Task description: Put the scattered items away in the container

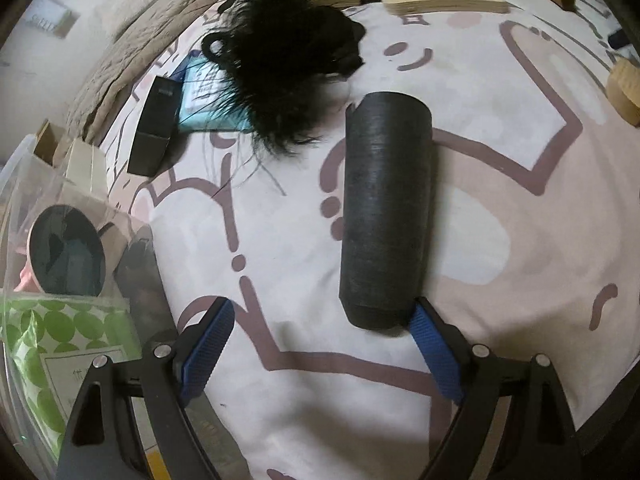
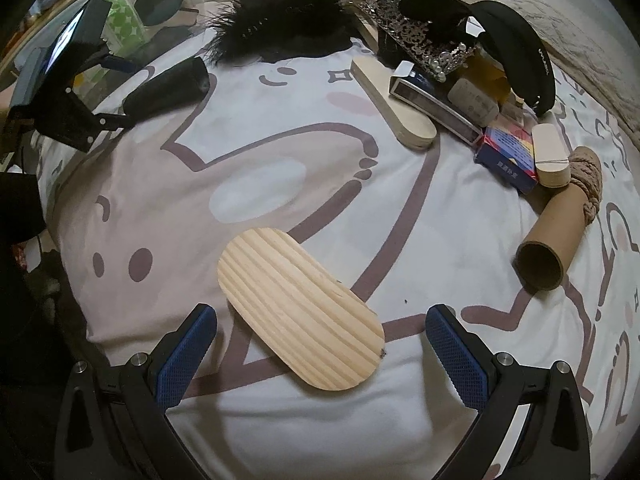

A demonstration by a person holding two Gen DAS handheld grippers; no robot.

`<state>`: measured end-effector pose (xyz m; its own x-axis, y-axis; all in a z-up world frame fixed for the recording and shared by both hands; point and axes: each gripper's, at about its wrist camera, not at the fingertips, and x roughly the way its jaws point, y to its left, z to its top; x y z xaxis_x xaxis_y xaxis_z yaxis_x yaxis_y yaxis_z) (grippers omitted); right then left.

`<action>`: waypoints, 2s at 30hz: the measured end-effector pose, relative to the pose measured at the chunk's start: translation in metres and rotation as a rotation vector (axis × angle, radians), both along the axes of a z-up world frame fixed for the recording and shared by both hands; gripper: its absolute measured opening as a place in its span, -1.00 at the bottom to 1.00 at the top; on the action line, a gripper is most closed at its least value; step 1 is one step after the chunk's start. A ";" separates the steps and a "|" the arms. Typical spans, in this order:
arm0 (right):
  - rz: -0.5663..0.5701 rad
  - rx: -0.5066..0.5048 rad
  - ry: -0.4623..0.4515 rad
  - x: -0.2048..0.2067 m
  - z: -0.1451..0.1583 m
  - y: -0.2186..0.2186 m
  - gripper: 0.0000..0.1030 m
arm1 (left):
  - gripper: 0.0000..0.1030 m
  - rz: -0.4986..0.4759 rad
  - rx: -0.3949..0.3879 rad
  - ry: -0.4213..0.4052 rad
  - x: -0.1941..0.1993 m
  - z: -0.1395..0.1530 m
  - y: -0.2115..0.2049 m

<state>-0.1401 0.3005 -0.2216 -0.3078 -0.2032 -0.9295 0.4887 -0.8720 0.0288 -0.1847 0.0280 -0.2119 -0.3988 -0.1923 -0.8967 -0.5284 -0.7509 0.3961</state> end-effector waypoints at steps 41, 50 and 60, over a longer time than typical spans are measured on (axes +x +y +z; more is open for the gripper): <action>-0.018 0.013 0.001 -0.002 -0.003 0.003 1.00 | 0.74 0.227 0.281 -0.088 -0.019 0.022 0.027; 0.028 0.120 0.029 0.016 -0.012 -0.001 1.00 | 0.75 0.217 0.242 -0.094 0.029 0.021 0.001; -0.058 0.104 0.031 0.020 -0.020 -0.001 1.00 | 0.75 0.224 0.183 -0.051 0.052 0.015 -0.034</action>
<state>-0.1198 0.2992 -0.2413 -0.3447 -0.0875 -0.9346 0.4365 -0.8964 -0.0771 -0.1325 -0.0059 -0.1965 -0.3180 -0.1041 -0.9424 -0.3568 -0.9077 0.2207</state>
